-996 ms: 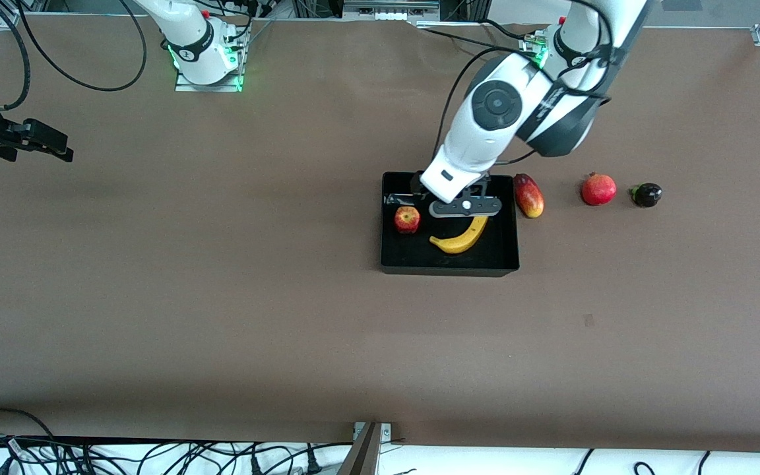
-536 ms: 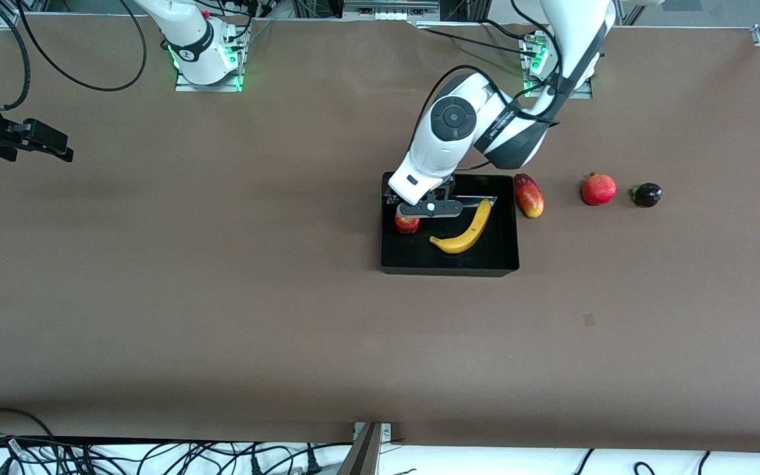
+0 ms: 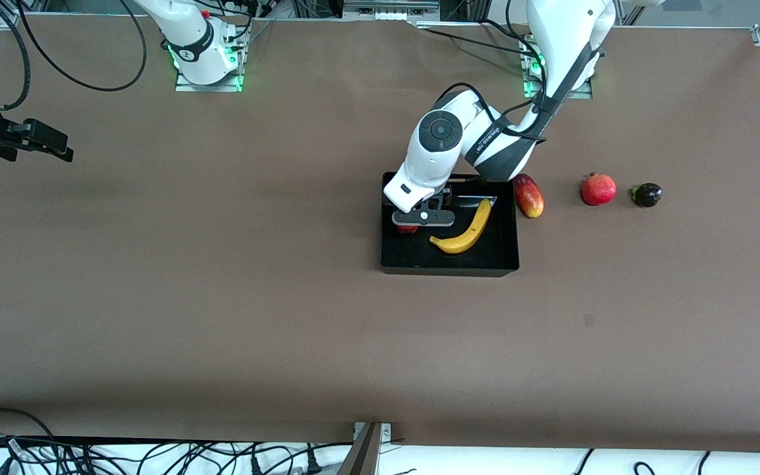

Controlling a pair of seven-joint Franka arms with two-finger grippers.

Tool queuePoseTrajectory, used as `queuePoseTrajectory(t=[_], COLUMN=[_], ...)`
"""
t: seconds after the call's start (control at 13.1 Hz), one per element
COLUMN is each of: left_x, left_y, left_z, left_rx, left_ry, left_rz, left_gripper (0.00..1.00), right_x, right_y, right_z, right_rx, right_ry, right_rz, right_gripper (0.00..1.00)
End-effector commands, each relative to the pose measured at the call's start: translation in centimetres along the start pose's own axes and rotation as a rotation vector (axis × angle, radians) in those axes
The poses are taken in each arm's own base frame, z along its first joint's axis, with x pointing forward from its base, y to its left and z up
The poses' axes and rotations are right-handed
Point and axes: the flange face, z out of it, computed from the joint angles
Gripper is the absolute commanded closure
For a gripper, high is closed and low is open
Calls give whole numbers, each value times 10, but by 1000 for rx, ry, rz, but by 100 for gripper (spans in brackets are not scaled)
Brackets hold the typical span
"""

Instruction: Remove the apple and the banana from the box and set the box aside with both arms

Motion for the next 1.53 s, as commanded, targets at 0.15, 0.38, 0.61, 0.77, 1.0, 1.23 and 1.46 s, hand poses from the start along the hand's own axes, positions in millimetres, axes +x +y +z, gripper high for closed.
queuePoseTrajectory(t=[0.15,0.38,0.61,0.77,1.0,1.23,1.46], left_x=[9,3,2,0,0,-2,-1], left_y=[4,8,8,8,7,6,6], left_z=[28,46,55,61,61,64,56], left_rx=[-27,-5,-1,0,40,45,50], left_ry=[55,48,36,31,66,61,65], left_rz=[79,110,110,106,172,175,170], left_gripper=[0,0,0,0,50,98,100], right_x=[-3,-3,-3,-3,-3,-3,-3], right_y=[1,1,1,1,1,0,1], right_z=[-3,-3,-3,-3,-3,-4,-3], right_rx=[20,20,20,20,20,20,20], right_ry=[-5,-5,-5,-5,-3,-3,-6], right_rz=[10,10,8,13,11,8,3], right_gripper=[0,0,0,0,0,0,0])
